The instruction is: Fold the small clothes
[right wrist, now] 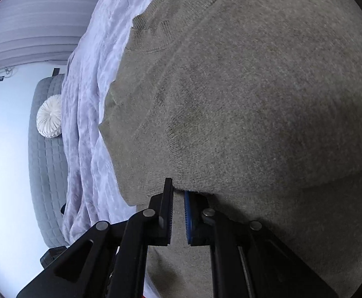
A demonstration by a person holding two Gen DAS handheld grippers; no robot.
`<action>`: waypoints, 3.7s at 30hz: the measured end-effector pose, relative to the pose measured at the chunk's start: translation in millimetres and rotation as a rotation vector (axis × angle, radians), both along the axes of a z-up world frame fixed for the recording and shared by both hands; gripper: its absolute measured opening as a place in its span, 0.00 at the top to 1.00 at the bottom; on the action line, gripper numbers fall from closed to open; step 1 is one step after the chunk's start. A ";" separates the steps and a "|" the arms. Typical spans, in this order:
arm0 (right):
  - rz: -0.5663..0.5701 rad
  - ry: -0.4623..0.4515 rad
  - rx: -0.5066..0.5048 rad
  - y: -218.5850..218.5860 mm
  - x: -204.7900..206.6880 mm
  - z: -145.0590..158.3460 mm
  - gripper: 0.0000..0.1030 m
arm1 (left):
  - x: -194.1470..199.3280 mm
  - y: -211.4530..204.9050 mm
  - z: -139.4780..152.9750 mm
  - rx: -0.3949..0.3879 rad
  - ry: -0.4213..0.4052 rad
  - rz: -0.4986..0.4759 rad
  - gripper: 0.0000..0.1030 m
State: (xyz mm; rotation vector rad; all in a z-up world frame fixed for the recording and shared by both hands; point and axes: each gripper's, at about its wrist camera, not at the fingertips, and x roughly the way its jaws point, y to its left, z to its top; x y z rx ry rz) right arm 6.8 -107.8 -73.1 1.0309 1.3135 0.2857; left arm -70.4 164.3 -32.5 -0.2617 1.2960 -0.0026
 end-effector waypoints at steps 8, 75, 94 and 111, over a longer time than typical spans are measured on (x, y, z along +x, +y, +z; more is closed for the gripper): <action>0.145 -0.223 -0.279 -7.4 -6.6 69.4 0.88 | 2.6 -11.1 1.8 0.033 0.005 -0.024 0.02; 0.118 0.156 0.089 -177.6 -265.9 33.3 0.89 | -114.6 -26.6 -8.7 -0.440 0.327 -0.257 0.87; -0.159 -0.269 0.366 -205.0 -65.3 90.6 0.89 | 75.2 -4.6 68.1 -0.586 -0.137 -0.118 0.87; -0.270 -0.086 0.317 -228.1 -4.3 20.4 0.60 | 115.2 1.8 29.2 -0.317 -0.051 -0.068 0.36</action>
